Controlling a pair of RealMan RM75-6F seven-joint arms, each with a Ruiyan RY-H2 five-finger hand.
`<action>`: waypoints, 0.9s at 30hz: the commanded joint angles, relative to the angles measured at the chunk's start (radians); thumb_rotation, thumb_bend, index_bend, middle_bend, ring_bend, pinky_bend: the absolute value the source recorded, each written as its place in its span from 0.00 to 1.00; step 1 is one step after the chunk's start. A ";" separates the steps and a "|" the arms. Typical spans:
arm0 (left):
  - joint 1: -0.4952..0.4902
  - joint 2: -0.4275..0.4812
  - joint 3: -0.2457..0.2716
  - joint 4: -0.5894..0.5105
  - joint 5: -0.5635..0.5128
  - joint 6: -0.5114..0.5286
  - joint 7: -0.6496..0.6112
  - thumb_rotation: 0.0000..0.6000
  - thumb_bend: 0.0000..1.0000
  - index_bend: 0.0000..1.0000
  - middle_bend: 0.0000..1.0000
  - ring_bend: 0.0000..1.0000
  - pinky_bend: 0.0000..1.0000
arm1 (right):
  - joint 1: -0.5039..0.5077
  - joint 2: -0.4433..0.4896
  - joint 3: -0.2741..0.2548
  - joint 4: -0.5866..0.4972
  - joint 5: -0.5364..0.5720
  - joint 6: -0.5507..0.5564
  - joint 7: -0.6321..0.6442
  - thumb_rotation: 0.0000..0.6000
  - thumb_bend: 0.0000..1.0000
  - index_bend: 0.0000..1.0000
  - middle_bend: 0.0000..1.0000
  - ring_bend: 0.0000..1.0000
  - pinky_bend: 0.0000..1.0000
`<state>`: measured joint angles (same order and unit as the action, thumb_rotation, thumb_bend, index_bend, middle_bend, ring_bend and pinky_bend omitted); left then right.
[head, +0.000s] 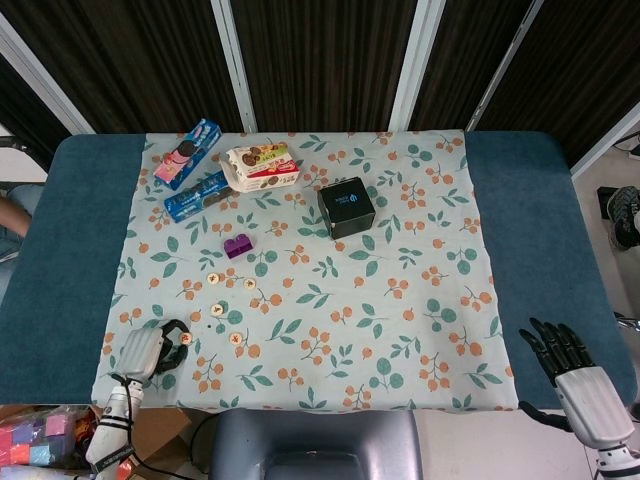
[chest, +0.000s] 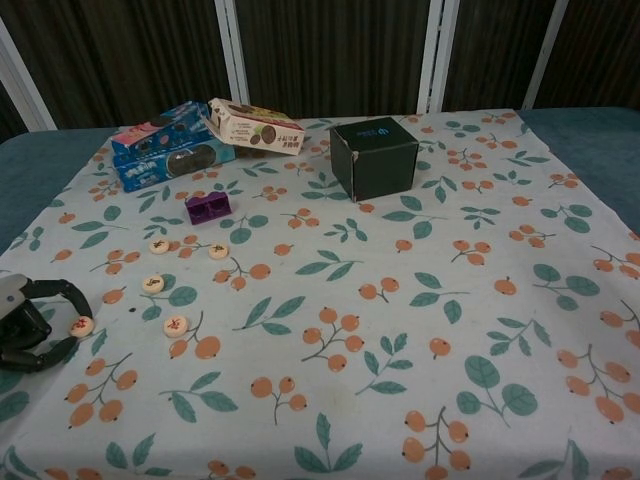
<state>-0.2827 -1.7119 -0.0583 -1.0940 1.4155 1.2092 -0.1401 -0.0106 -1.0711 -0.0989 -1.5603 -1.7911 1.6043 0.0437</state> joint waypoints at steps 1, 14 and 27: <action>-0.001 -0.002 -0.001 0.002 0.000 0.003 -0.001 1.00 0.43 0.51 1.00 1.00 1.00 | 0.000 0.000 0.000 0.000 0.000 -0.001 0.000 1.00 0.14 0.00 0.00 0.00 0.00; -0.023 -0.006 -0.046 -0.041 -0.006 0.031 -0.010 1.00 0.43 0.54 1.00 1.00 1.00 | 0.000 -0.002 0.000 0.001 0.000 -0.003 -0.006 1.00 0.14 0.00 0.00 0.00 0.00; -0.121 -0.091 -0.146 -0.038 -0.124 -0.064 0.109 1.00 0.43 0.51 1.00 1.00 1.00 | 0.001 0.000 0.003 0.000 0.006 -0.001 0.002 1.00 0.14 0.00 0.00 0.00 0.00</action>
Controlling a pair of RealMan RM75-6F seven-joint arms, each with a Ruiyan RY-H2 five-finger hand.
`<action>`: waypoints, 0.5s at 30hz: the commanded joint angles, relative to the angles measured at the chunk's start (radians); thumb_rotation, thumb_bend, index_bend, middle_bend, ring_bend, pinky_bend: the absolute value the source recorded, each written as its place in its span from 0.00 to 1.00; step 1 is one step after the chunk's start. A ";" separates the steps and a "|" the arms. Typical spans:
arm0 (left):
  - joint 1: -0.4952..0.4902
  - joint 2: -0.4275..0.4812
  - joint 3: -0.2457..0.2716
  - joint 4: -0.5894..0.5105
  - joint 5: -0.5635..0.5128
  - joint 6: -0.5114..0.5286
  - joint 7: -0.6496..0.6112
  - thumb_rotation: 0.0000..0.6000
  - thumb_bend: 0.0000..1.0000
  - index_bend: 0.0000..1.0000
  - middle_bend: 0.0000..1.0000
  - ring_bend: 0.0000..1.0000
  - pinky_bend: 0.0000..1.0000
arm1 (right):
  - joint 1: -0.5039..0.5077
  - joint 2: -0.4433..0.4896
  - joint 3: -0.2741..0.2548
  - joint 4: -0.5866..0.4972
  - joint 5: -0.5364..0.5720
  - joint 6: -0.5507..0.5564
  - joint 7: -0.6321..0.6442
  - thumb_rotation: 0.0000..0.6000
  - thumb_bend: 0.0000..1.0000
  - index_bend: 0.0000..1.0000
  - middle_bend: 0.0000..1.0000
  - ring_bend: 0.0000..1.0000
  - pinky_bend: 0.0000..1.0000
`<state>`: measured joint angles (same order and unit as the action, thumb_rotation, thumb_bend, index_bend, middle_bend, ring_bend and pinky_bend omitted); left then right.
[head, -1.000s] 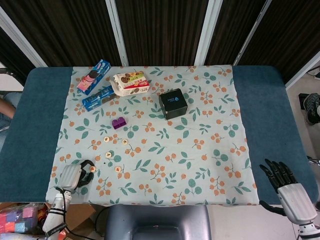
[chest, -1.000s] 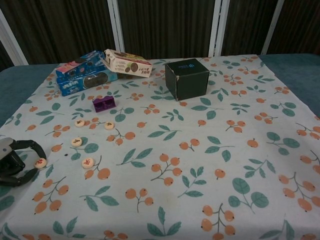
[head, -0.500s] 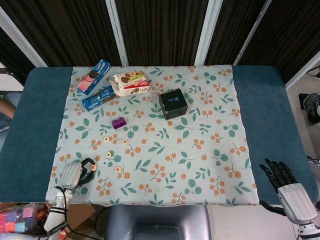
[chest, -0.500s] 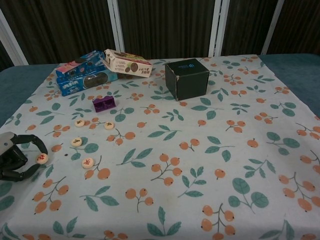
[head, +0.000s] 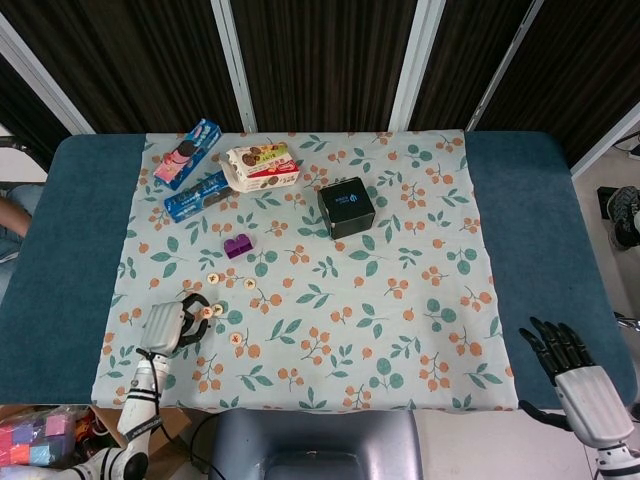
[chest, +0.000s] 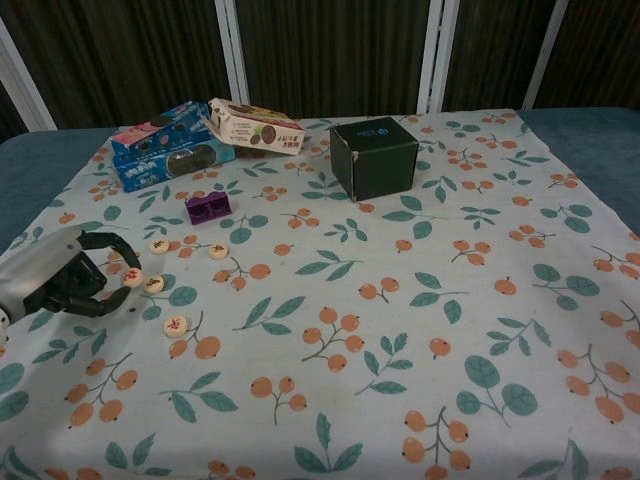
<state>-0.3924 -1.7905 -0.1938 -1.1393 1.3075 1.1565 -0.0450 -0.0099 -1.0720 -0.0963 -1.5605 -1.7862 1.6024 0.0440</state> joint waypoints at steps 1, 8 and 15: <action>-0.015 -0.015 -0.014 0.010 -0.021 -0.013 0.018 1.00 0.43 0.51 1.00 1.00 1.00 | 0.000 0.001 0.000 0.001 0.001 0.001 0.003 1.00 0.14 0.00 0.00 0.00 0.00; -0.028 -0.021 -0.020 0.005 -0.038 -0.016 0.043 1.00 0.43 0.51 1.00 1.00 1.00 | 0.000 0.002 0.002 0.001 0.002 0.002 0.005 1.00 0.14 0.00 0.00 0.00 0.00; -0.036 -0.027 -0.016 -0.005 -0.051 -0.022 0.064 1.00 0.43 0.48 1.00 1.00 1.00 | 0.000 0.002 0.001 0.000 0.002 0.001 0.003 1.00 0.14 0.00 0.00 0.00 0.00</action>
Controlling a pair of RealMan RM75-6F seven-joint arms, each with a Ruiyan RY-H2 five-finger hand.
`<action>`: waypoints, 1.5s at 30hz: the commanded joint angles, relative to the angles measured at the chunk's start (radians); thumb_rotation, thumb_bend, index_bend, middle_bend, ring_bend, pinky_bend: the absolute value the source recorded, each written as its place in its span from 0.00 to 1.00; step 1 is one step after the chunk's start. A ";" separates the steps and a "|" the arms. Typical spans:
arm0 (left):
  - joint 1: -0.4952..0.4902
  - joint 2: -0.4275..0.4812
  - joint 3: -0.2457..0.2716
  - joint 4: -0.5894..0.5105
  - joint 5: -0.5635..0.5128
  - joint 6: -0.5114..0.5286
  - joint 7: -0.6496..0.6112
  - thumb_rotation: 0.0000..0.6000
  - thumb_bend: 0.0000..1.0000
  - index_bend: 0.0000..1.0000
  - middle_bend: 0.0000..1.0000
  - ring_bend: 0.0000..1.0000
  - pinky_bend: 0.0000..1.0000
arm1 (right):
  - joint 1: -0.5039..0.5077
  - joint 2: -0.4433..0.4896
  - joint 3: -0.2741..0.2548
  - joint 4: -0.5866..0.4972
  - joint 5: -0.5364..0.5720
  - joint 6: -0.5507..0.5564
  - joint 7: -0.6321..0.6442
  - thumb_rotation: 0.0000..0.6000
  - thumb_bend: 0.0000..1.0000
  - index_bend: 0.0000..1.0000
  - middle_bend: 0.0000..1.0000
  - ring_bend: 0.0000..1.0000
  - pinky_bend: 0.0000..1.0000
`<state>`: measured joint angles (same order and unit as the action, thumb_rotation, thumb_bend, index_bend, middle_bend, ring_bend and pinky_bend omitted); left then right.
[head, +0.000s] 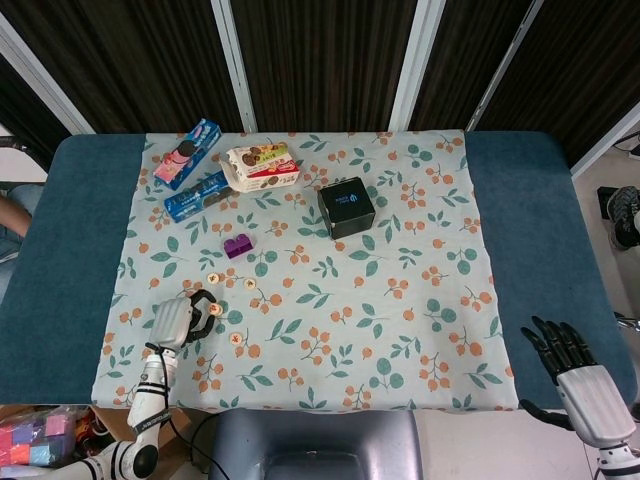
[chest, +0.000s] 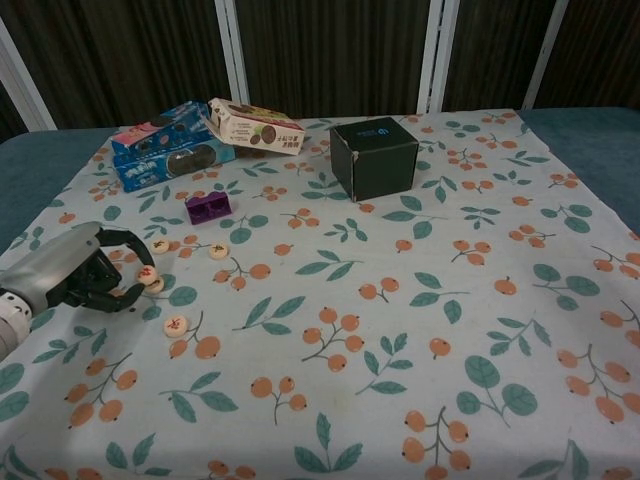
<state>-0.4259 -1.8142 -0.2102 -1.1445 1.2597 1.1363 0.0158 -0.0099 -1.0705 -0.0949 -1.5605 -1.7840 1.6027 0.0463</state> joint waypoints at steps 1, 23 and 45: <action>-0.004 -0.005 0.000 0.001 -0.006 -0.003 0.005 1.00 0.43 0.48 1.00 1.00 1.00 | -0.001 0.001 0.000 0.000 0.000 0.002 0.003 1.00 0.14 0.00 0.00 0.00 0.00; -0.013 0.003 0.013 0.004 -0.014 -0.011 -0.001 1.00 0.43 0.35 1.00 1.00 1.00 | -0.003 0.002 0.002 0.002 0.002 0.007 0.007 1.00 0.14 0.00 0.00 0.00 0.00; -0.013 0.038 0.027 -0.043 -0.033 -0.025 0.023 1.00 0.43 0.38 1.00 1.00 1.00 | -0.003 0.001 0.002 0.001 0.000 0.006 0.003 1.00 0.14 0.00 0.00 0.00 0.00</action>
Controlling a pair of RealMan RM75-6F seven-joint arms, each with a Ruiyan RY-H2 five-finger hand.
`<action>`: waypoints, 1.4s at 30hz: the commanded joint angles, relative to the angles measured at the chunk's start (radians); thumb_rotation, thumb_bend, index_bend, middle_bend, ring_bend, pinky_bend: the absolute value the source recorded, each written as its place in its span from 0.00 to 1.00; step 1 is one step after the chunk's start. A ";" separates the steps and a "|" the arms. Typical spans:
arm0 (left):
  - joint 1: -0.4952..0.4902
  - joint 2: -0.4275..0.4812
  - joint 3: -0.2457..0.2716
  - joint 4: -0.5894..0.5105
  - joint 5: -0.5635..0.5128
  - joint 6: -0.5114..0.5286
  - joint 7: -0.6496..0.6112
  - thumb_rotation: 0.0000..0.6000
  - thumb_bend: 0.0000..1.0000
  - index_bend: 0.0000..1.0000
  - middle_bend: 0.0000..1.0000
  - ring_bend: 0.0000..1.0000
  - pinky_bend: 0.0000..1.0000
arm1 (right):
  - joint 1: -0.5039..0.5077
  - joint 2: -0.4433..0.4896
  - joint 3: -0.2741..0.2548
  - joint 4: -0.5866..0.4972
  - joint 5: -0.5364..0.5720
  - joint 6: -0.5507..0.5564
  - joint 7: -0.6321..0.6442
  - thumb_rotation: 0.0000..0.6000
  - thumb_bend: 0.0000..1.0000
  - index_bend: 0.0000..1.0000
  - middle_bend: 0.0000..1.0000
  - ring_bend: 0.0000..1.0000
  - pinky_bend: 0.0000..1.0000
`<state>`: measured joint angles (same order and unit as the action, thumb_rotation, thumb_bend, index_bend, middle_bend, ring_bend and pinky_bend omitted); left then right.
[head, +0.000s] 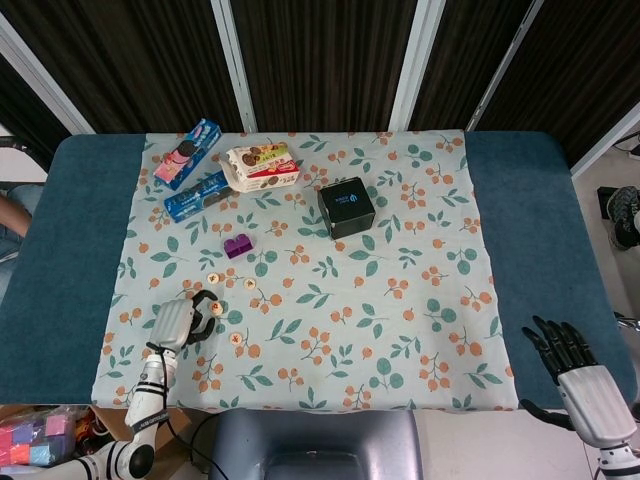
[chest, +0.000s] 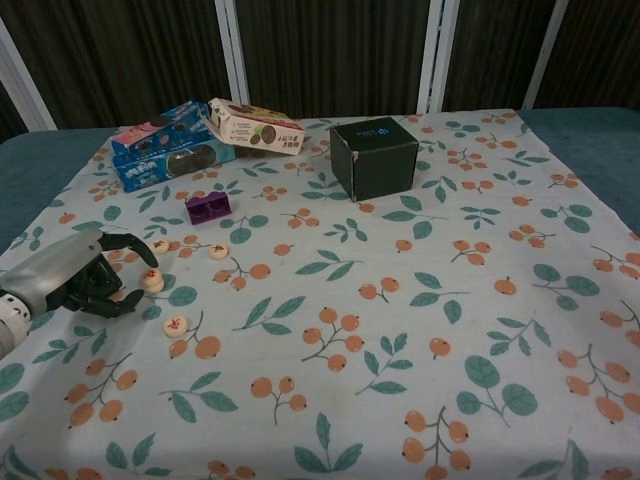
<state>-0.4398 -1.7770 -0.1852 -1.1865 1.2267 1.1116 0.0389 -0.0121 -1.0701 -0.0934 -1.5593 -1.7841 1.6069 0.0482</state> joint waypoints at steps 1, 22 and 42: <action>0.002 0.001 0.004 -0.002 0.000 -0.001 -0.001 1.00 0.43 0.38 1.00 1.00 1.00 | -0.001 0.000 0.000 0.000 0.000 0.002 0.003 1.00 0.14 0.00 0.00 0.00 0.00; -0.016 -0.005 -0.015 0.008 0.016 0.020 -0.023 1.00 0.43 0.28 1.00 1.00 1.00 | 0.001 0.001 0.000 -0.001 0.001 -0.003 0.000 1.00 0.14 0.00 0.00 0.00 0.00; -0.013 0.004 0.002 0.001 0.008 0.006 -0.016 1.00 0.43 0.28 1.00 1.00 1.00 | 0.001 0.002 0.002 0.000 0.004 -0.002 0.005 1.00 0.14 0.00 0.00 0.00 0.00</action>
<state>-0.4529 -1.7729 -0.1838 -1.1864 1.2339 1.1171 0.0233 -0.0116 -1.0676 -0.0919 -1.5594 -1.7808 1.6057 0.0539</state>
